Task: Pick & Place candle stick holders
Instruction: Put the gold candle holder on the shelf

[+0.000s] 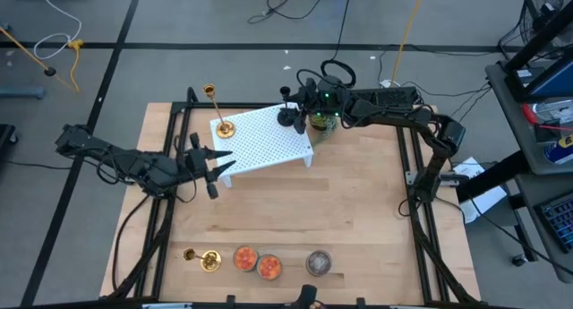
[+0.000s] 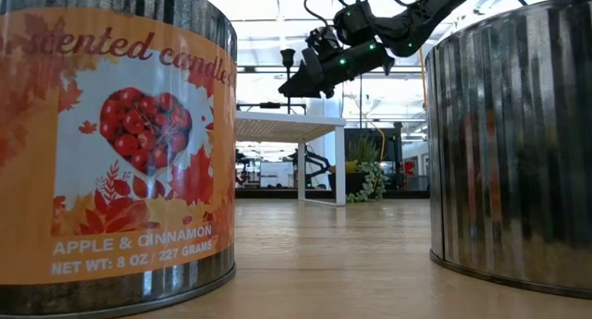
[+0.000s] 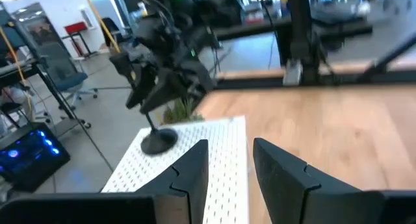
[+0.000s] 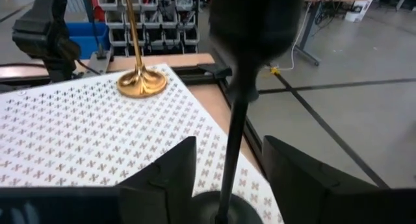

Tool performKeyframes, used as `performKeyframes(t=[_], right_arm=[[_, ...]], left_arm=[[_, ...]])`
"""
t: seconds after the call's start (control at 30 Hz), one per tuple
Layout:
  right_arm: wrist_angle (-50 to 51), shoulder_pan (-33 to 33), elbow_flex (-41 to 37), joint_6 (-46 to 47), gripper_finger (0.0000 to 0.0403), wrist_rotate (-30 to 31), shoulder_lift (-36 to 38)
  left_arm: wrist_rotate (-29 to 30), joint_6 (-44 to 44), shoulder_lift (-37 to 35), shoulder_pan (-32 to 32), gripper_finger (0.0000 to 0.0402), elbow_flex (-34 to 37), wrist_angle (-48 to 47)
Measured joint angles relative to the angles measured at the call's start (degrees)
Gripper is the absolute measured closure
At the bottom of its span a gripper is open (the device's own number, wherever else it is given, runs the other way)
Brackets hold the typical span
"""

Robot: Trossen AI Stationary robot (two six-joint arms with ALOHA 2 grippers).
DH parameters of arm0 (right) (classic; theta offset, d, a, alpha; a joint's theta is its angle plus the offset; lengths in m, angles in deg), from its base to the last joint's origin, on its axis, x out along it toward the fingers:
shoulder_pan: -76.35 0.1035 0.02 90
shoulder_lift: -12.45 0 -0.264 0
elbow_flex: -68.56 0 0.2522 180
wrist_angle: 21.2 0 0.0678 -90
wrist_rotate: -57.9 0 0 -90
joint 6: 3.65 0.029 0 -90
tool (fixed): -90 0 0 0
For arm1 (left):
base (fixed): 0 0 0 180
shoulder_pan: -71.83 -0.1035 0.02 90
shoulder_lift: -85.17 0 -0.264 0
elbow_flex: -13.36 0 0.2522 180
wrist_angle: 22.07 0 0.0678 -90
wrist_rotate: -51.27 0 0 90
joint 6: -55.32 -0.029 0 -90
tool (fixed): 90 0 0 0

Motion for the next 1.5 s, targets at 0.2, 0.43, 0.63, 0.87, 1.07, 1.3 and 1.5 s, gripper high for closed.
performKeyframes(t=[0.2, 0.43, 0.63, 0.87, 1.07, 1.3, 1.5], right_arm=[[3.73, 0.01, -0.02, -0.96, 0.0202, -0.02, 2.28], [6.38, 0.17, -0.02, -0.9, 0.0188, -0.02, 5.41], [13.0, 1.09, -0.04, -2.97, 0.0188, -0.04, 8.57], [14.42, 2.28, -3.77, -3.5, 0.0188, -0.03, 13.24], [14.04, 4.32, -8.59, -3.41, 0.0188, -0.04, 17.63], [13.7, 8.24, -13.39, -3.03, 0.0188, -0.07, 23.57], [5.51, 11.91, -17.34, -1.44, 0.0188, -0.15, 27.83]], left_arm=[[-3.2, 2.41, 0.0, 0.04, 0.0273, 0.0, -10.08], [-13.07, 2.63, -0.46, 2.73, 0.0273, 0.0, -16.25], [-21.88, 9.75, -2.3, 5.22, 0.0273, 0.0, -25.56], [-35.72, 20.32, -2.95, 7.94, 0.0273, 0.0, -33.64], [-43.38, 21.64, -2.84, 11.5, 0.0273, 0.0, -34.45], [-44.27, 25.59, -2.99, 16.77, 0.0273, 1.57, -34.93], [-45.62, 32.69, -2.88, 22.07, 0.0273, 10.58, -23.51]])
